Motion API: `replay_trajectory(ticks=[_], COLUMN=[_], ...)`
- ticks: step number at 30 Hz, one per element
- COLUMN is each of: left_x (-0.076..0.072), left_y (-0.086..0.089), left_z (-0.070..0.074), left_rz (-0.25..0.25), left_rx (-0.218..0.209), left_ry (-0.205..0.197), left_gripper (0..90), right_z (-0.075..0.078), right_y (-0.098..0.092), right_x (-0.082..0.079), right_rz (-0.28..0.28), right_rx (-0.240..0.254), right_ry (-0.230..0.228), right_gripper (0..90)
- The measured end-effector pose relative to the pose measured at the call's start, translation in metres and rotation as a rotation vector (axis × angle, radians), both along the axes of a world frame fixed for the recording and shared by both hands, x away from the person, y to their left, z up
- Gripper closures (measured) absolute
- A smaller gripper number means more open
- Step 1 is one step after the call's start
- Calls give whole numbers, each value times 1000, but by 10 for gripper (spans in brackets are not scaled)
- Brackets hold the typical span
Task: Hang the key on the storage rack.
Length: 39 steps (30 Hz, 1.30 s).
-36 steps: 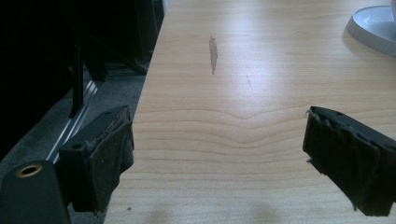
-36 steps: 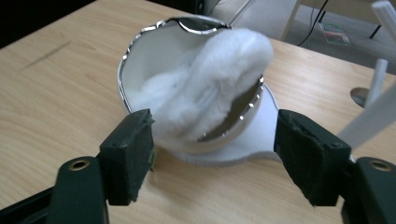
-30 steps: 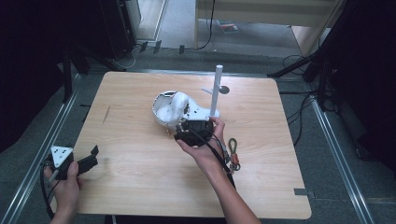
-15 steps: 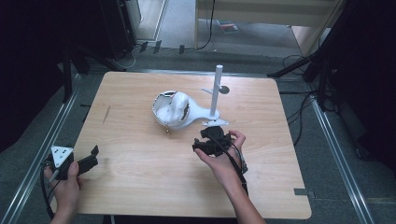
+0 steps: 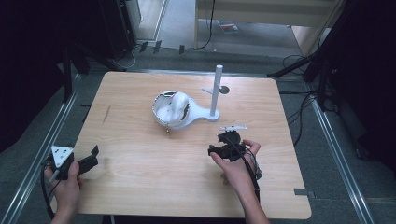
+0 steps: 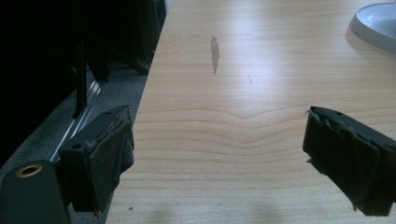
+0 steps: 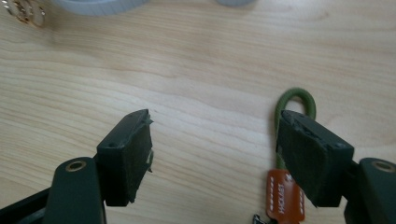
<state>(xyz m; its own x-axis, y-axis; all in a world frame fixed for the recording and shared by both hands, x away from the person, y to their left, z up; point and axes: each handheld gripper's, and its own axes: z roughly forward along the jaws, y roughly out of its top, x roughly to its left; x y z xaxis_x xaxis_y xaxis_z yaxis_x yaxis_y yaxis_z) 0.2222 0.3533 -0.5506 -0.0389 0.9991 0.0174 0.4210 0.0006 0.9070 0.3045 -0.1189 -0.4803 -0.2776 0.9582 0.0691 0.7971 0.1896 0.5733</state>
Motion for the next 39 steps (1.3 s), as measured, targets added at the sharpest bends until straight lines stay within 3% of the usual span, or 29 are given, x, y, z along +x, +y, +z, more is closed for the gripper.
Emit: replay_trajectory(ticks=[3, 5, 22, 29, 32, 34, 39], left_x=[0, 1, 1, 1, 1, 1, 1], left_y=[0, 0, 0, 0, 0, -1, -1], left_z=[0, 0, 0, 0, 0, 0, 0], left_rz=[-1, 0, 4, 1, 1, 1, 1], left_rx=[-1, -1, 0, -2, 0, 2, 8], left_ry=[3, 6, 6, 6, 8, 8, 8], left_gripper=[94, 94, 94, 94, 94, 94, 94], right_z=[-5, -10, -20, -23, -21, -20, -17], right_y=[-8, -13, -45, -52, -53, -53, -51], right_x=[-1, -2, 5, 8, 9, 9, 14], right_rz=[-21, -30, -85, -87, -78, -63, -49], right_rx=[6, -18, -21, -16, -21, -26, -41], right_ry=[28, 61, 161, 214, 228, 233, 286], right_gripper=[294, 294, 359, 415, 502, 514, 549])
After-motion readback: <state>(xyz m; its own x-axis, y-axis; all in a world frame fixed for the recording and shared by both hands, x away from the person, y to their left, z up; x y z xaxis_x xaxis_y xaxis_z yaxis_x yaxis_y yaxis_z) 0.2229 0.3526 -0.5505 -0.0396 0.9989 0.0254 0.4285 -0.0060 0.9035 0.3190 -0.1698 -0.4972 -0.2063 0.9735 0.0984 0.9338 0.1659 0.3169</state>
